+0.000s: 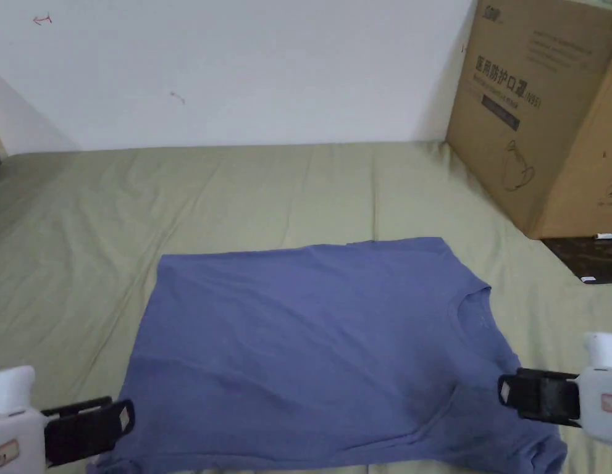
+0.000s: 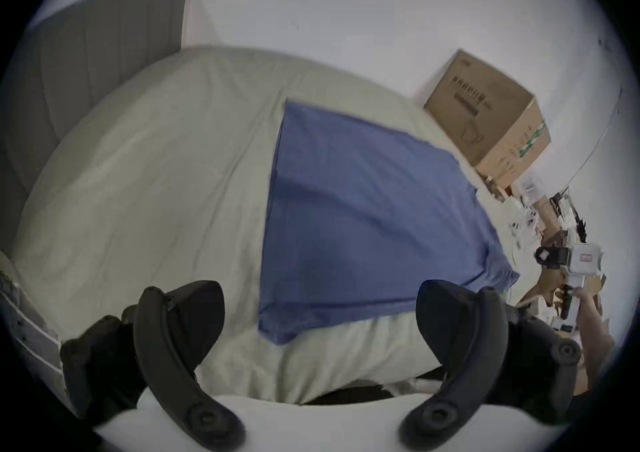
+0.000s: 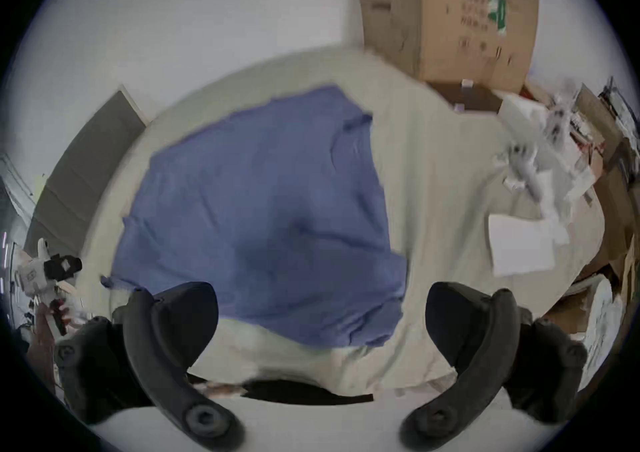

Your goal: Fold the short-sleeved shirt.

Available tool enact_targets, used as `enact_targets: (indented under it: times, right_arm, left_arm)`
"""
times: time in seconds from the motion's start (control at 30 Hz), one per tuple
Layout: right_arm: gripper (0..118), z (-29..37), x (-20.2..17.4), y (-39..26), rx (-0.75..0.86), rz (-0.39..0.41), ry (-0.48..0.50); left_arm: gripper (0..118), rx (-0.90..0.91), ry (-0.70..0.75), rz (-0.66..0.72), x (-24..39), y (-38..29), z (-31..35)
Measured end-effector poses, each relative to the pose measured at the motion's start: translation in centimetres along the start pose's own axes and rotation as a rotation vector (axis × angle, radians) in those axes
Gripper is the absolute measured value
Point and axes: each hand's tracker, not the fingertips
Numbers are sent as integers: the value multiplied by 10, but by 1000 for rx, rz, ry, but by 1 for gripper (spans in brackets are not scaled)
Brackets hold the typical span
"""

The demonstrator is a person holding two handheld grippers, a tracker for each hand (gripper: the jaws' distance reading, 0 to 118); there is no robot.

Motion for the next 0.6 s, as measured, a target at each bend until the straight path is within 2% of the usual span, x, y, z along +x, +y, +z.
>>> enact_targets:
  times: [0.07, 0.1, 0.13, 0.17, 0.2, 0.23, 0.27, 0.3, 0.4, 0.5, 0.6]
  right_arm:
    - [117, 16, -9, 6, 68, 3, -21]
    - [117, 27, -17, 7, 97, -5, -33]
    - [116, 35, -20, 7, 135, -19, -33]
    - [114, 41, -23, 7, 162, -40, -24]
    - [106, 46, -25, 6, 179, -58, -2]
    - [89, 51, -27, 7, 191, -72, 24]
    - [50, 55, -29, 7, 203, -75, 48]
    - [0, 56, -31, 6, 202, -71, 44]
    - [0, 56, -33, 8, 210, -54, 24]
    - [0, 52, -34, 8, 181, -30, 29]
    - [0, 44, -32, 6, 135, -39, 61]
  left_arm:
    - [114, 51, 37, -32, 16, 9, 16]
    - [110, 56, 56, -44, 23, 12, 22]
    - [102, 78, 68, -54, 30, 13, 28]
    - [84, 97, 51, -58, 35, 12, 33]
    - [41, 105, 39, -57, 37, 15, 39]
    - [7, 104, 35, -53, 40, 16, 40]
    - [0, 94, 36, -46, 42, 16, 39]
    - [0, 96, 38, -49, 41, 18, 41]
    - [0, -8, 10, 24, 27, 24, 39]
    - [0, -190, 94, -25, 10, 20, 13]
    - [0, -363, 99, -56, -13, 4, -27]
